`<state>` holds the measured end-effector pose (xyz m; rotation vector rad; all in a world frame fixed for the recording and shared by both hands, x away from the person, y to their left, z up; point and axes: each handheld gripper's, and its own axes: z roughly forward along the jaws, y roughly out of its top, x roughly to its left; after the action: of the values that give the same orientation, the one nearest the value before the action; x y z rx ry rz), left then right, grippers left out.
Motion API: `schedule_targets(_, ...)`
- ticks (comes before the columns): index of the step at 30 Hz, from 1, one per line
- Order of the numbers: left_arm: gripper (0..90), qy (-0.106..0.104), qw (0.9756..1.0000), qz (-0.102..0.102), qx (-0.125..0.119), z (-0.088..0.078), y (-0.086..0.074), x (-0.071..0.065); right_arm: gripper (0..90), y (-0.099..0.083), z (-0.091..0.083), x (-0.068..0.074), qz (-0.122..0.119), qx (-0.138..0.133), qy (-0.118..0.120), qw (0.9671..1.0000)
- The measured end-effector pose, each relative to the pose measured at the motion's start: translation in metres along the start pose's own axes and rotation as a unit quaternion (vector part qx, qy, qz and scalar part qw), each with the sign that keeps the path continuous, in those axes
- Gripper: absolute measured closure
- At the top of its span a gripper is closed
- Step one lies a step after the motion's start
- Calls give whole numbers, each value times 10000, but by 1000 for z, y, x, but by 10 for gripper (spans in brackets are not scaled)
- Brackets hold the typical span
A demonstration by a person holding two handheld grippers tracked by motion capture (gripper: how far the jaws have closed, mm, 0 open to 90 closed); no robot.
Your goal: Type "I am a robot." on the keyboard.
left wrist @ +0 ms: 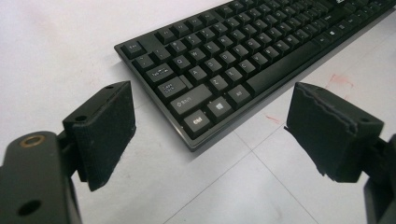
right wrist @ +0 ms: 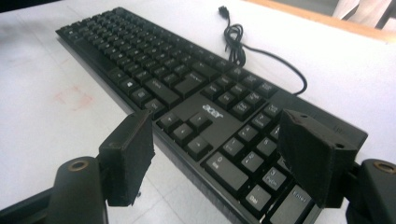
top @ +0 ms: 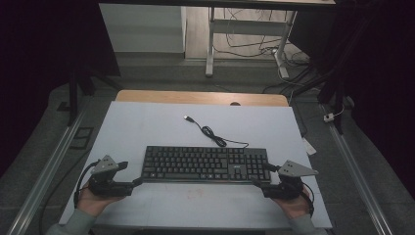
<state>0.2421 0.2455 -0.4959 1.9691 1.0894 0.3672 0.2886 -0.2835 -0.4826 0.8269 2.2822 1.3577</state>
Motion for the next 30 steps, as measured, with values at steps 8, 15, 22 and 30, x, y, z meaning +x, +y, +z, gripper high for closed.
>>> schedule_targets(8,163,-68,10000,66,7,1,1,0,274,-3,3,-1,180,-35,142,9997)
schedule_targets(15,173,-88,9999,111,-53,0,3,0,275,-4,4,1,170,35,121,9998)
schedule_targets(22,195,-139,9998,174,-17,3,3,0,281,-2,7,5,203,21,147,9997)
schedule_targets(30,218,-119,9996,250,20,7,3,-5,309,3,9,11,203,-124,136,9996)
